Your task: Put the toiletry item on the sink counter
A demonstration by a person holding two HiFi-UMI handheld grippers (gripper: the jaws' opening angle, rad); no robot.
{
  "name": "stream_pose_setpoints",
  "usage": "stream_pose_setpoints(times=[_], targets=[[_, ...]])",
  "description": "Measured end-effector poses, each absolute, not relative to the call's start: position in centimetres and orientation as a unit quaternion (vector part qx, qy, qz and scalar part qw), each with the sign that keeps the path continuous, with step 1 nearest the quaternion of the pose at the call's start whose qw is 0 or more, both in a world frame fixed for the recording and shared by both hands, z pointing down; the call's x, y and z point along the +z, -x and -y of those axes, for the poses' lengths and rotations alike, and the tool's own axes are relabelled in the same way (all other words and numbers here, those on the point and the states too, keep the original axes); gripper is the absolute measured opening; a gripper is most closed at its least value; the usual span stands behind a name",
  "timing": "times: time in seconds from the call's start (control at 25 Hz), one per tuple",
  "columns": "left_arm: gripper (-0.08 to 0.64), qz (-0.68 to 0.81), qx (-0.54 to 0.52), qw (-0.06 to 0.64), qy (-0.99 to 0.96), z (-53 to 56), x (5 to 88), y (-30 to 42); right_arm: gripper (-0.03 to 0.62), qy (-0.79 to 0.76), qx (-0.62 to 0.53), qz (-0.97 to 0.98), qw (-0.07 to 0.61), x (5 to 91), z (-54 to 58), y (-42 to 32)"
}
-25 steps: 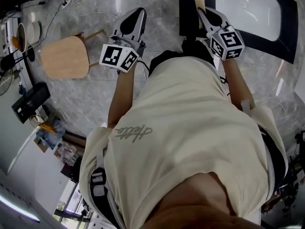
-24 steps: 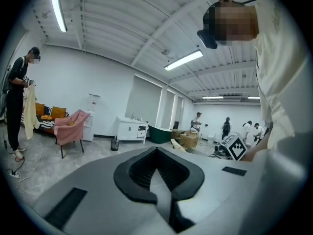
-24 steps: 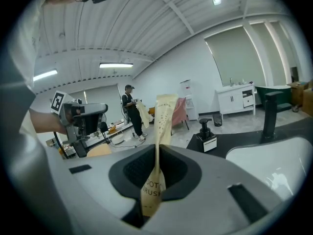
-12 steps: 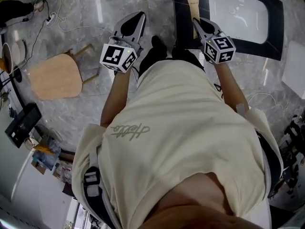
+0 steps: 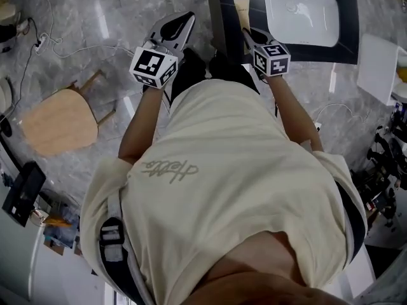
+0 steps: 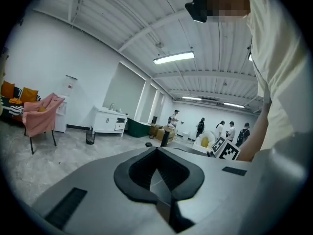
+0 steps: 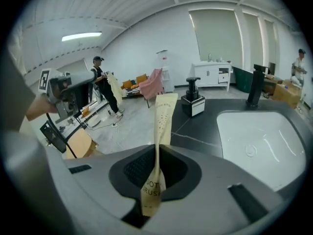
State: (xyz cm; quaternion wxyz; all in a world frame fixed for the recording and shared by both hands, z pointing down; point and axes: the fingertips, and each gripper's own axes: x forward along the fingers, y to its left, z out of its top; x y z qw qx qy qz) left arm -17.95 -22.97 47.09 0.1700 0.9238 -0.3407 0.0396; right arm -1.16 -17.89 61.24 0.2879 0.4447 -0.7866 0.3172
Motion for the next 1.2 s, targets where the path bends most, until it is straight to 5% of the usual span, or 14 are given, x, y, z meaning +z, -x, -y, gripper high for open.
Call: stream_pose_setpoints(times=[0.48, 1.2], targets=[[0.003, 0.343, 0.053, 0.171, -0.922, 23.3, 47.8, 18.4, 0.023, -0.43, 0.353, 0.748, 0.362, 66.9, 16.7, 0.6], [0.003, 0.349, 0.052, 0.176, -0.919, 24.1, 48.2, 19.3, 0.023, -0.446, 0.367, 0.72, 0.386, 69.6, 17.0, 0.3]])
